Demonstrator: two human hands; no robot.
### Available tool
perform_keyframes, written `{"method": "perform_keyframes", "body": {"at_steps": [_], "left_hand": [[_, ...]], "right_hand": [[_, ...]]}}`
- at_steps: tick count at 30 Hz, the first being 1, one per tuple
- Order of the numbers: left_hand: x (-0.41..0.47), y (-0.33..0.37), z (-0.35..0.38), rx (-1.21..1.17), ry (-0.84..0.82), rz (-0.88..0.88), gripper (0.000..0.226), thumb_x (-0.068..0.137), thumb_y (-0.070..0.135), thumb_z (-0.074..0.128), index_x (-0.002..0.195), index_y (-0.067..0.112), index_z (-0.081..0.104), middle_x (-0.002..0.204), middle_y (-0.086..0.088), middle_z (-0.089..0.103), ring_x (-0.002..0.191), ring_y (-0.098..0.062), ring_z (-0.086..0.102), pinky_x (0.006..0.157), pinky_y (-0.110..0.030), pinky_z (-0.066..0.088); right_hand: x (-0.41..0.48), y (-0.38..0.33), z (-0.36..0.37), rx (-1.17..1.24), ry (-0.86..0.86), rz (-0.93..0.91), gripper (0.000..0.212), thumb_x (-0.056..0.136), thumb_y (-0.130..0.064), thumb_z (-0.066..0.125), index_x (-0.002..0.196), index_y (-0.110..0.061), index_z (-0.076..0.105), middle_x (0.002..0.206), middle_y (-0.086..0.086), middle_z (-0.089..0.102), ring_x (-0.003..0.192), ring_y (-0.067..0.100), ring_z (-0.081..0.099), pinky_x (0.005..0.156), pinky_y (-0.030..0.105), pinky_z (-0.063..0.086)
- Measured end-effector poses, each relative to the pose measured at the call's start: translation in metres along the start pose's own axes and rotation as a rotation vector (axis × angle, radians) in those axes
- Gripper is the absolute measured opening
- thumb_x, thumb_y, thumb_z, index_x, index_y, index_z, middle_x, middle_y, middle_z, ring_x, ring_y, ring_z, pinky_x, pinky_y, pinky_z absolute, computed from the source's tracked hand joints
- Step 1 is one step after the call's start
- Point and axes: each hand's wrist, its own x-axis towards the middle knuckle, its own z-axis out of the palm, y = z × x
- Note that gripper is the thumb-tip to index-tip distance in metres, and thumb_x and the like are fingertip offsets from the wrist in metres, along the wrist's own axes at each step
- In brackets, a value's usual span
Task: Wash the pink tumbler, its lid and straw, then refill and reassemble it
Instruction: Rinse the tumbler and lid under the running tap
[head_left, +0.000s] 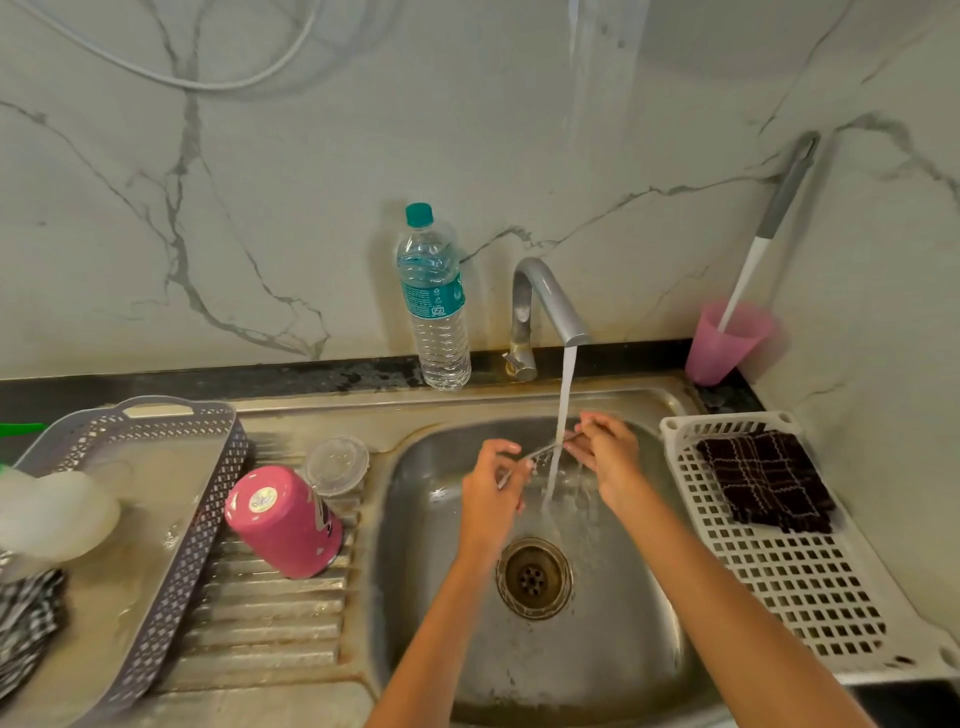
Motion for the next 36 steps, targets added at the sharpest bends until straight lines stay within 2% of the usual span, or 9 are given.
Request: {"method": "perform_keyframes", "body": {"at_steps": [3, 8, 13, 17, 21, 24, 29, 33, 36], "left_hand": [[0.008, 0.018, -0.002, 0.025, 0.082, 0.094, 0.009, 0.090, 0.013, 0.070, 0.096, 0.019, 0.065, 0.085, 0.001, 0.070, 0.064, -0.009, 0.066, 0.058, -0.019, 0.054], [0.027, 0.033, 0.025, 0.024, -0.051, 0.173, 0.011, 0.091, 0.018, 0.069, 0.100, 0.014, 0.073, 0.089, 0.005, 0.071, 0.075, -0.001, 0.065, 0.077, -0.017, 0.054], [0.040, 0.037, 0.050, 0.192, -0.042, 0.188, 0.020, 0.092, 0.028, 0.067, 0.094, 0.009, 0.074, 0.089, -0.001, 0.071, 0.080, -0.009, 0.065, 0.073, -0.018, 0.051], [0.044, 0.038, 0.051, 0.164, -0.053, 0.131, 0.017, 0.094, 0.025, 0.064, 0.102, 0.014, 0.073, 0.089, -0.002, 0.073, 0.082, -0.010, 0.069, 0.074, -0.014, 0.051], [0.043, 0.037, 0.044, 0.166, -0.022, 0.187, 0.015, 0.092, 0.021, 0.067, 0.105, 0.017, 0.074, 0.091, 0.005, 0.072, 0.081, -0.001, 0.065, 0.079, -0.013, 0.052], [0.038, 0.037, 0.041, 0.177, -0.028, 0.198, 0.013, 0.093, 0.018, 0.065, 0.102, 0.015, 0.075, 0.089, 0.009, 0.070, 0.077, 0.006, 0.062, 0.072, -0.004, 0.047], [0.032, 0.033, 0.041, 0.227, -0.032, 0.222, 0.012, 0.092, 0.023, 0.067, 0.095, 0.017, 0.076, 0.094, 0.005, 0.075, 0.087, 0.000, 0.066, 0.079, -0.006, 0.045], [0.031, 0.031, 0.039, 0.218, 0.008, 0.199, 0.012, 0.092, 0.023, 0.067, 0.097, 0.015, 0.074, 0.091, 0.006, 0.073, 0.084, 0.000, 0.064, 0.075, -0.002, 0.043], [0.033, 0.029, 0.034, 0.212, 0.048, 0.172, 0.009, 0.090, 0.017, 0.069, 0.096, 0.014, 0.074, 0.085, 0.008, 0.069, 0.078, 0.000, 0.062, 0.078, -0.013, 0.049]], "right_hand": [[0.002, 0.028, -0.012, 0.020, -0.002, 0.125, 0.020, 0.098, -0.004, 0.049, 0.114, -0.003, 0.060, 0.113, 0.021, 0.065, 0.090, 0.025, 0.067, 0.077, 0.032, 0.057], [-0.015, 0.065, -0.012, -0.119, -0.118, 0.248, 0.024, 0.090, 0.004, 0.058, 0.112, -0.003, 0.051, 0.111, 0.022, 0.063, 0.094, 0.030, 0.064, 0.085, 0.035, 0.054], [-0.021, 0.083, -0.017, -0.566, -0.083, 0.123, 0.017, 0.095, -0.018, 0.055, 0.107, -0.011, 0.065, 0.082, 0.005, 0.065, 0.074, 0.017, 0.062, 0.071, 0.030, 0.055], [-0.024, 0.073, -0.021, -0.926, -0.104, -0.005, 0.019, 0.095, -0.026, 0.053, 0.103, -0.018, 0.068, 0.096, 0.004, 0.065, 0.090, 0.019, 0.060, 0.077, 0.030, 0.047], [-0.025, 0.066, -0.022, -0.895, -0.182, -0.079, 0.017, 0.093, -0.013, 0.053, 0.094, -0.021, 0.067, 0.097, -0.001, 0.062, 0.095, 0.017, 0.061, 0.076, 0.023, 0.046], [-0.025, 0.067, -0.019, -0.832, -0.201, -0.082, 0.022, 0.092, -0.009, 0.053, 0.080, -0.024, 0.063, 0.094, 0.001, 0.065, 0.090, 0.017, 0.063, 0.083, 0.031, 0.054], [-0.029, 0.071, -0.016, -0.842, -0.244, -0.084, 0.027, 0.092, -0.007, 0.055, 0.075, -0.028, 0.059, 0.091, 0.001, 0.066, 0.089, 0.017, 0.065, 0.086, 0.034, 0.056], [-0.034, 0.069, -0.015, -0.860, -0.249, -0.157, 0.023, 0.092, -0.012, 0.056, 0.077, -0.028, 0.058, 0.085, -0.005, 0.065, 0.086, 0.014, 0.064, 0.067, 0.017, 0.050], [-0.037, 0.062, -0.010, -0.793, -0.230, -0.271, 0.021, 0.092, -0.009, 0.056, 0.080, -0.026, 0.057, 0.085, -0.007, 0.067, 0.085, 0.010, 0.065, 0.071, 0.016, 0.050]]}}
